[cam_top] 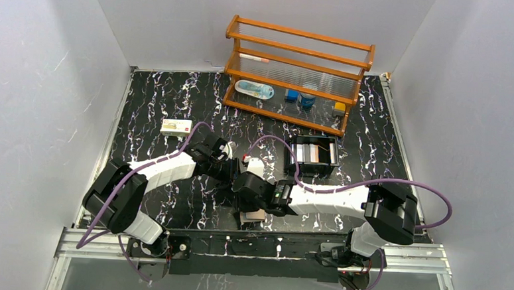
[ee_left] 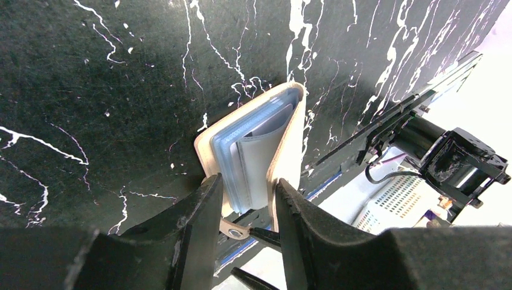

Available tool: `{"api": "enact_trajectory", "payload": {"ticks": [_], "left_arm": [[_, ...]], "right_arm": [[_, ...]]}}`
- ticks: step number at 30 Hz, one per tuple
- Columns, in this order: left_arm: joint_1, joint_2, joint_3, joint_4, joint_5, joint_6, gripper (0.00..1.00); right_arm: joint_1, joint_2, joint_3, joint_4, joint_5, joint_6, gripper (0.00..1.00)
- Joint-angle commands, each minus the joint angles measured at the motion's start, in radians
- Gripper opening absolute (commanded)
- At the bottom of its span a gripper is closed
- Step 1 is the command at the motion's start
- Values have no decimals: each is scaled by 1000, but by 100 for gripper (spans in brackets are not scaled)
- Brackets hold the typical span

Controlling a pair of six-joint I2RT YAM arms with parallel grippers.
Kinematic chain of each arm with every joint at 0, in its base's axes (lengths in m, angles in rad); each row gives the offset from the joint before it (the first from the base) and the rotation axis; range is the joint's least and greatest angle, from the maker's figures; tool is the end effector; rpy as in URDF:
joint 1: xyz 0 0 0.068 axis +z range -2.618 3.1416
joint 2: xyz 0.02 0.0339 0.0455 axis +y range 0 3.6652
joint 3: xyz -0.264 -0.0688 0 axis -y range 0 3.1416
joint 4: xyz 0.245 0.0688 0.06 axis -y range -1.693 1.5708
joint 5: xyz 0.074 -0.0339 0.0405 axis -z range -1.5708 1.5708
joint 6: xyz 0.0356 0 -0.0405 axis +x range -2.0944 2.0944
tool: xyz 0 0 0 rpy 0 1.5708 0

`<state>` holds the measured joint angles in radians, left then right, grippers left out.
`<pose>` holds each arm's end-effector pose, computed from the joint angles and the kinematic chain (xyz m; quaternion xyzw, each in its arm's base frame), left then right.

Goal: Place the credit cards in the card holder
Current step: Close the card holder at the center of the board.

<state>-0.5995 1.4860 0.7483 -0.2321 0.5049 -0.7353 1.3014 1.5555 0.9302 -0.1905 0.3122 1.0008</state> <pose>0.2204 -0.1715 0.1694 0.0110 0.9278 -0.3648 0.0774 0.0967 0.3091 0.2041 -0.0808 0.9165 0.2736 0.2803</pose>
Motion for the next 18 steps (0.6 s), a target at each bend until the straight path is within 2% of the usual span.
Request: {"api": "enact_trajectory", "payload": {"ticks": [1, 7, 18], "left_arm": [[-3, -6, 27, -26, 1, 11, 36], [-3, -1, 25, -27, -6, 14, 36], [-3, 3, 25, -26, -14, 16, 36]], "right_arm": [[12, -2, 51, -37, 50, 1, 38], [13, -25, 54, -54, 70, 2, 39], [14, -37, 63, -68, 78, 1, 45]]}}
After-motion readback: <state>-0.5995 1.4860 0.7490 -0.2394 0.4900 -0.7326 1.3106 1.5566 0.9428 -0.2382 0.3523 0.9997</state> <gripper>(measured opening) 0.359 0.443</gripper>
